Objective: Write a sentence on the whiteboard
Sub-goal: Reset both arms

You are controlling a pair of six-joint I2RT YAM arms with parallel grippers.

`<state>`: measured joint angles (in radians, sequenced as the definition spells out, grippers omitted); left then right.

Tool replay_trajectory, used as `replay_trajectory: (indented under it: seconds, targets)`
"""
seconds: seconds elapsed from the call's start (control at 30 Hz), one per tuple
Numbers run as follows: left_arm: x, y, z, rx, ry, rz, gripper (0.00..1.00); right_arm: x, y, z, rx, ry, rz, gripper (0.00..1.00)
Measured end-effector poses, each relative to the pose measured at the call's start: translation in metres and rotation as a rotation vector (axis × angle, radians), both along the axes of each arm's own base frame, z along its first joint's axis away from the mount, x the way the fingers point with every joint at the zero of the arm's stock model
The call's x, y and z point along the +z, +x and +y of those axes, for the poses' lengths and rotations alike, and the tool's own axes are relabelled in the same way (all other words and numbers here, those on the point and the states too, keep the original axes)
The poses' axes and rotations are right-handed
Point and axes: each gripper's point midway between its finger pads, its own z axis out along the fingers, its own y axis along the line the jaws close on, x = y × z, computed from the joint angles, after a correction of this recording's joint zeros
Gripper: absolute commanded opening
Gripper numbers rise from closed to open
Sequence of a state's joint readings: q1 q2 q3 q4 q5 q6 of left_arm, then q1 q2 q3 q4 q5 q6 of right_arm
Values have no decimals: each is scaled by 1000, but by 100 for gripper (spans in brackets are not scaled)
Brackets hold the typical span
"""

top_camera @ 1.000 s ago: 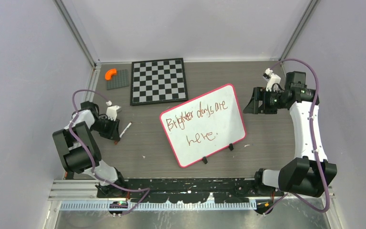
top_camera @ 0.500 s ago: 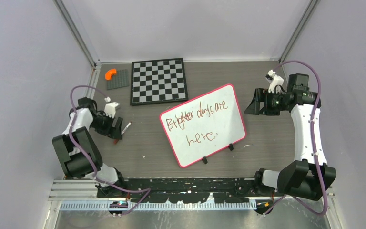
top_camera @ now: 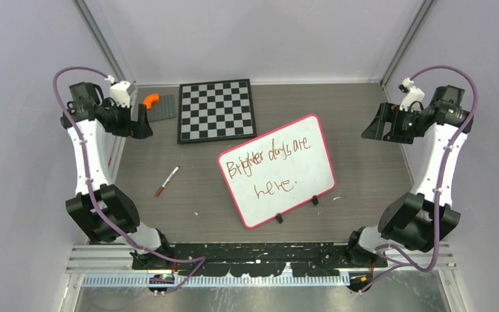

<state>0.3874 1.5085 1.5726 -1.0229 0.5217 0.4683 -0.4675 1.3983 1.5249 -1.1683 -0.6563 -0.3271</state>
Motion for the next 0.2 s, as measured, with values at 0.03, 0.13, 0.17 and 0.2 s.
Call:
replay_trajectory:
  seconds: [0.03,0.13,0.17,0.2]
  targets:
    - [0,1,-1,16,-19,4,100,-3,1,-6,-9,1,11,89]
    - [-7,1,-6,65,-86,37,100,-17,6,-20,-35,18,50,89]
    - [-10,1,-8,77,-105,47,100,-21,7,-24,-41,24,62,89]
    - [-15,0,-9,92,-124,59,100,-26,10,-27,-47,31,74,89]
